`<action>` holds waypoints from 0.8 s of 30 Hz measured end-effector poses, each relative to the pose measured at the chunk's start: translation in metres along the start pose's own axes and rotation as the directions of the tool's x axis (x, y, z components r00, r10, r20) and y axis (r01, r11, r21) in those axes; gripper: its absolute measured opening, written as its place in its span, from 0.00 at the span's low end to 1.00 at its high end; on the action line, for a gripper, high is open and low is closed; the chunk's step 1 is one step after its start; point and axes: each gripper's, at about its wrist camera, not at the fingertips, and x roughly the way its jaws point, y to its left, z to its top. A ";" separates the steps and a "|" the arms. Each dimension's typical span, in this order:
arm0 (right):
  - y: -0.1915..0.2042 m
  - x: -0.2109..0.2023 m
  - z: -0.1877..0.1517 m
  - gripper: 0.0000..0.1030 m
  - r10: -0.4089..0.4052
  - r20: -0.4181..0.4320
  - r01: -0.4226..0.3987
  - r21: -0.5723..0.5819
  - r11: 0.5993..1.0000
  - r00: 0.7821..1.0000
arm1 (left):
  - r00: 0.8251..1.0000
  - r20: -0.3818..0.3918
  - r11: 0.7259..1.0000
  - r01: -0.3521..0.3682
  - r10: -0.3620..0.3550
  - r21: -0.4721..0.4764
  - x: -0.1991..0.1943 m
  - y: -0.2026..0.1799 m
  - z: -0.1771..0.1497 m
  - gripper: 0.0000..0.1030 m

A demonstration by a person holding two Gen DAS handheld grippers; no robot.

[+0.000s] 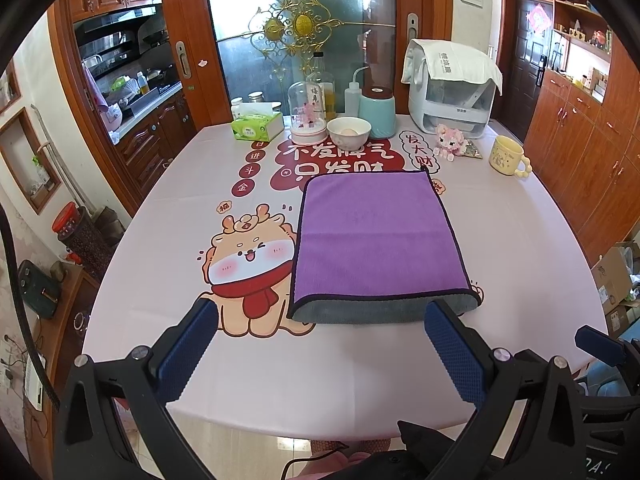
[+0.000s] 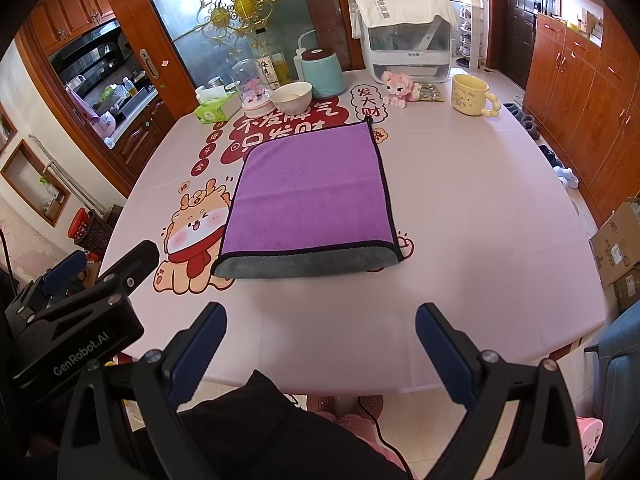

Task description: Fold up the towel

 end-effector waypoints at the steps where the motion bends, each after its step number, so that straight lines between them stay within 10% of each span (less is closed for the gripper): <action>1: 0.000 0.000 0.000 0.93 0.000 0.000 0.000 0.000 1.000 1.000 | 1.000 -0.001 1.000 0.002 -0.002 -0.001 -0.001 0.001 0.000 0.99; 24: 0.001 0.001 -0.004 0.91 -0.014 -0.013 0.014 0.022 1.000 1.000 | 0.997 -0.055 0.999 0.045 -0.044 0.002 0.006 0.016 -0.009 0.99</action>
